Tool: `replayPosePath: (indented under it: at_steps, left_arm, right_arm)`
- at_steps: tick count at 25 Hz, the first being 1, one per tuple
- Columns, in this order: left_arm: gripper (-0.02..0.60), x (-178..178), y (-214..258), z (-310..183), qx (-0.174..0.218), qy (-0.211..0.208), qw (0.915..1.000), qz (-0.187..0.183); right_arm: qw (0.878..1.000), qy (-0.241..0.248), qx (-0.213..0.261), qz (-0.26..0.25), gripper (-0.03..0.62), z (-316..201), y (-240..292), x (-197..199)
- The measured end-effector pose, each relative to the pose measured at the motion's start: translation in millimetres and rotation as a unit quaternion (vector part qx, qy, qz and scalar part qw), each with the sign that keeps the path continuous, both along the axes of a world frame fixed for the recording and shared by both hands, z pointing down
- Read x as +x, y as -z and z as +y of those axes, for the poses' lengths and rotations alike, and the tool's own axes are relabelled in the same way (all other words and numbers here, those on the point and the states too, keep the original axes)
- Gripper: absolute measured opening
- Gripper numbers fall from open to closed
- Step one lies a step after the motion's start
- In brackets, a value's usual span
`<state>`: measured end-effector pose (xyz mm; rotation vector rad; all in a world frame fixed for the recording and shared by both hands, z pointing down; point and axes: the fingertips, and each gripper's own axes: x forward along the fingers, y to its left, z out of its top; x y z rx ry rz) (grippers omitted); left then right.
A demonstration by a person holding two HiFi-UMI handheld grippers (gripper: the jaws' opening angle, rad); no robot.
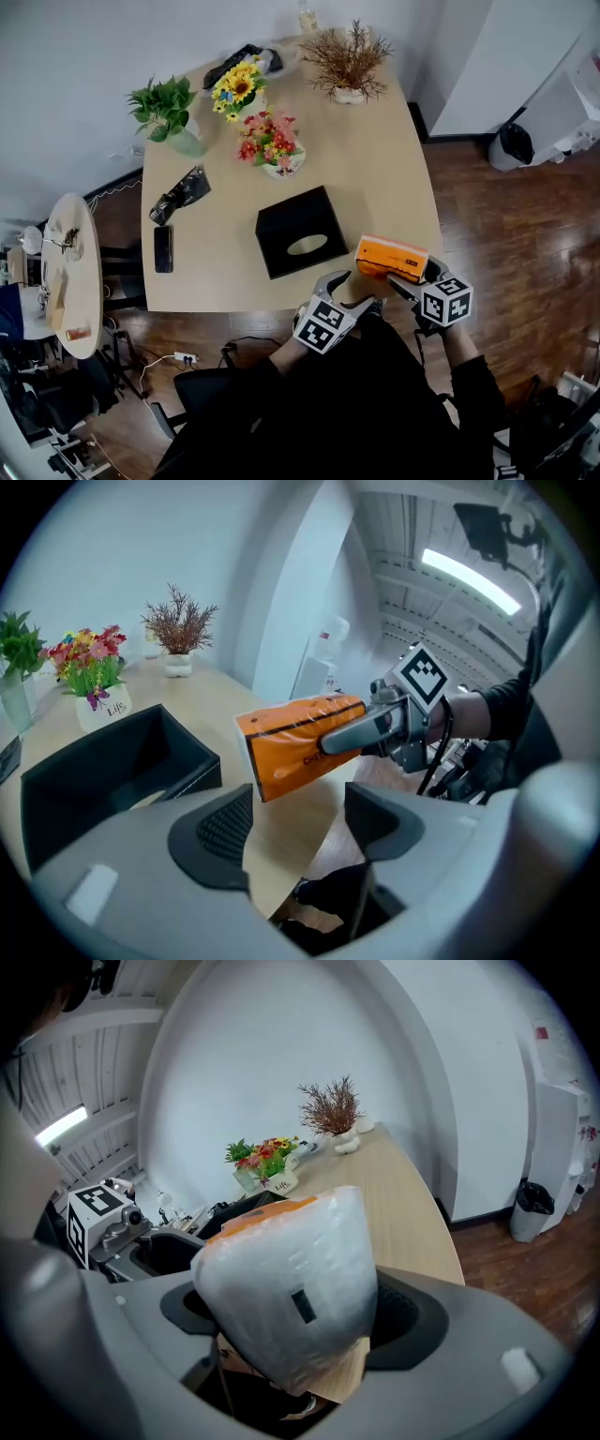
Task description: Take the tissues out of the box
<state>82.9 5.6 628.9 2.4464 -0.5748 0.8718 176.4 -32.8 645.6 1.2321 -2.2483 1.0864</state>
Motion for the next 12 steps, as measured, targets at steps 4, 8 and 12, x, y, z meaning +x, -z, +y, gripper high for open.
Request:
replayPosePath:
  at_steps: [4,8,12]
  left_arm:
    - [0.293,0.1,-10.5,2.1,0.004,-0.01,0.9997,-0.021]
    - [0.293,4.5,-13.3,4.4,0.01,-0.021,0.9994,-0.027]
    - [0.293,5.1,-16.4,6.3,0.009,-0.018,0.9994,-0.028]
  right_arm:
    - [0.999,0.022,0.036,0.02,0.426,0.7,-9.3,-7.3]
    - [0.995,0.036,0.076,0.056,0.426,-5.6,-14.4,-7.7]
    - [0.991,0.06,0.086,0.087,0.436,-7.0,-32.9,-6.7]
